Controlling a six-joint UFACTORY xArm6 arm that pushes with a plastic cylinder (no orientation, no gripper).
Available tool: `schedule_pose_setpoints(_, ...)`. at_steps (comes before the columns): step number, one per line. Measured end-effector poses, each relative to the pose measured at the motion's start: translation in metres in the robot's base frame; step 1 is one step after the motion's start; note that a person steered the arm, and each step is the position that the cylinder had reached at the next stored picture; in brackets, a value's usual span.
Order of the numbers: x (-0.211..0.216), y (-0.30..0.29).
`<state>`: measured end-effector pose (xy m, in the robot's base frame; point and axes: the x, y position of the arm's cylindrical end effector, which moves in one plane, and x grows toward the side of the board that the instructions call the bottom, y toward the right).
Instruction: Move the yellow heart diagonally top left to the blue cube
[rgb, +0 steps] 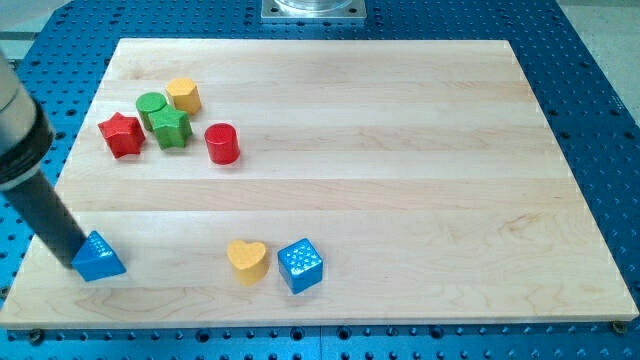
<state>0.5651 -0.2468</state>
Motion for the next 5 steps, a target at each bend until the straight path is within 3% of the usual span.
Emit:
schedule_pose_setpoints(2,-0.053,0.046)
schedule_pose_setpoints(4,0.002,0.054)
schedule_pose_setpoints(5,0.036,0.085)
